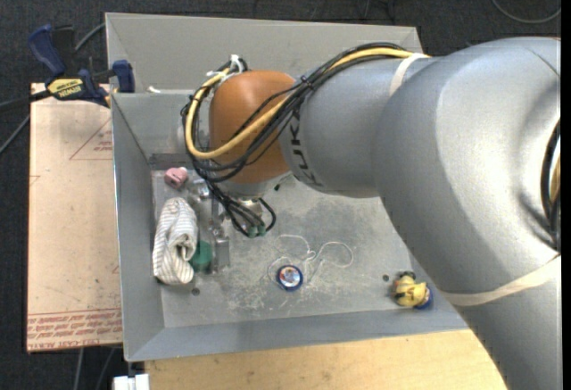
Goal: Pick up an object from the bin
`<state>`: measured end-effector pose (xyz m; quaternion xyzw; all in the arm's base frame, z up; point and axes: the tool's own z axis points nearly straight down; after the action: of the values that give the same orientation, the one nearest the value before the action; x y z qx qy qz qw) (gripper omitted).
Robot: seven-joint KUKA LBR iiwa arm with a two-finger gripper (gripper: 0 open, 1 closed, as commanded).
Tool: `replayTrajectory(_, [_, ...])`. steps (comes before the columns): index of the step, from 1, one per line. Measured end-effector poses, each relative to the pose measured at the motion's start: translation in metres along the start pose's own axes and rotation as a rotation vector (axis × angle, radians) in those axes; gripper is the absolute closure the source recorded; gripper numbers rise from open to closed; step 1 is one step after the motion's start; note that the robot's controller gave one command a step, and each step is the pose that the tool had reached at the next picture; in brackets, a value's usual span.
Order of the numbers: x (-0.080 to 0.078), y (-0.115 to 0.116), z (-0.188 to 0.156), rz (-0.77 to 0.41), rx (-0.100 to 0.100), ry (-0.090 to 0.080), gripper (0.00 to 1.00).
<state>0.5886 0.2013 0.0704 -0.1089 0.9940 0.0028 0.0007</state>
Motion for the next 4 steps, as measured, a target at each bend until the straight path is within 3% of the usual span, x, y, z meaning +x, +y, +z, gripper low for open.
replayTrajectory(1, [0.057,0.035,0.001,-0.039,-0.003,0.001,0.0])
replayTrajectory(2, [0.039,0.048,0.001,-0.069,-0.001,-0.002,0.0])
replayTrajectory(3, [0.053,0.051,0.001,0.009,-0.004,0.0,1.0])
replayTrajectory(4, [0.053,0.051,0.001,0.009,-0.004,0.0,1.0])
